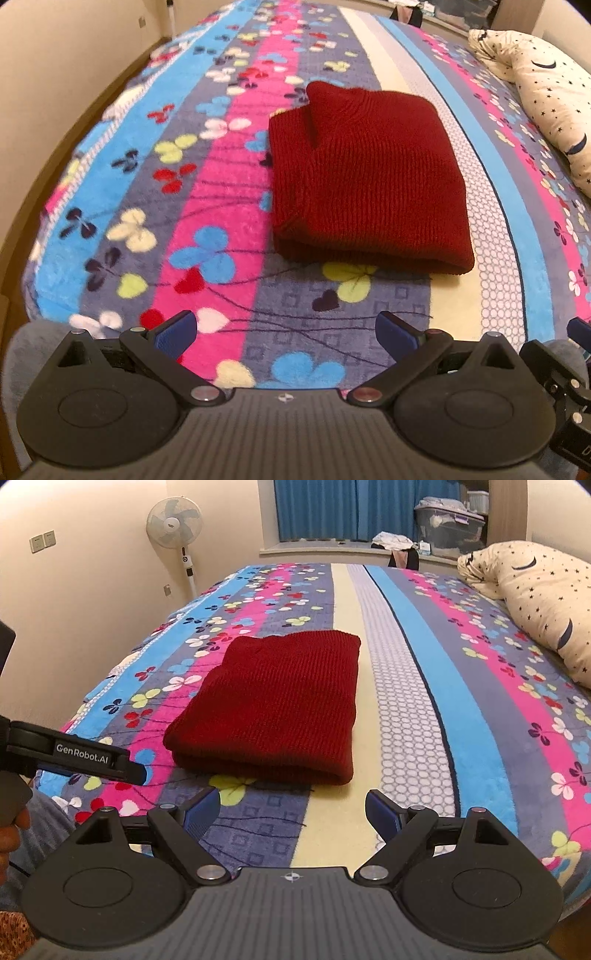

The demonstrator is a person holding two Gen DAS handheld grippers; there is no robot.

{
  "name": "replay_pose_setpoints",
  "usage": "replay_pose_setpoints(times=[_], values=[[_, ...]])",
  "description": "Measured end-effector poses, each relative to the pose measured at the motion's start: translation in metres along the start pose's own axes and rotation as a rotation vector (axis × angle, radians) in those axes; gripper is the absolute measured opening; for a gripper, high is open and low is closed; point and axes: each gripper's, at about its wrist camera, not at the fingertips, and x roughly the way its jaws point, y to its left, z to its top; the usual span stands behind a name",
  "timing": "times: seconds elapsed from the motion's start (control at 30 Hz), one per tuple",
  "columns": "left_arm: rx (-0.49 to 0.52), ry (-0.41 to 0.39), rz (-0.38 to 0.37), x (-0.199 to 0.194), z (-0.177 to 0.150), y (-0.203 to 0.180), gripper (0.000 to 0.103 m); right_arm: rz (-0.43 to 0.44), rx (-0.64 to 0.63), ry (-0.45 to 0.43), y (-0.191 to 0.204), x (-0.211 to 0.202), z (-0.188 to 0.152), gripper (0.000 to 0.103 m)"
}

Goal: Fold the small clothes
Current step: 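Release and hold both tools above the folded sweater, then grasp the folded sweater with both tools and fold it once more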

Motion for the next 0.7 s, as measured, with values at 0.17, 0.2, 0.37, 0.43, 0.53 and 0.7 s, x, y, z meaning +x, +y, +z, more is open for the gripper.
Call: replay_pose_setpoints(times=[0.17, 0.2, 0.37, 0.43, 0.53, 0.7], values=[[-0.082, 0.059, -0.041, 0.025, 0.017, 0.002, 0.103, 0.031, 0.036, 0.039, -0.025, 0.028, 0.022, 0.088], [-0.097, 0.068, -0.038, 0.031, 0.022, 0.001, 0.103, 0.029, 0.038, 0.054, -0.031, 0.037, 0.029, 0.088], [-0.208, 0.131, -0.016, 0.07, 0.049, 0.002, 0.103, 0.0, 0.044, 0.118, -0.064, 0.09, 0.068, 0.088], [-0.279, 0.147, -0.039, 0.084, 0.059, 0.006, 0.103, -0.001, 0.061, 0.146, -0.082, 0.119, 0.09, 0.088], [-0.376, 0.155, -0.124, 0.101, 0.068, 0.011, 0.103, 0.024, 0.125, 0.173, -0.11, 0.163, 0.129, 0.089], [-0.498, 0.163, -0.181, 0.126, 0.069, 0.017, 0.103, 0.121, 0.278, 0.232, -0.15, 0.253, 0.203, 0.09]])
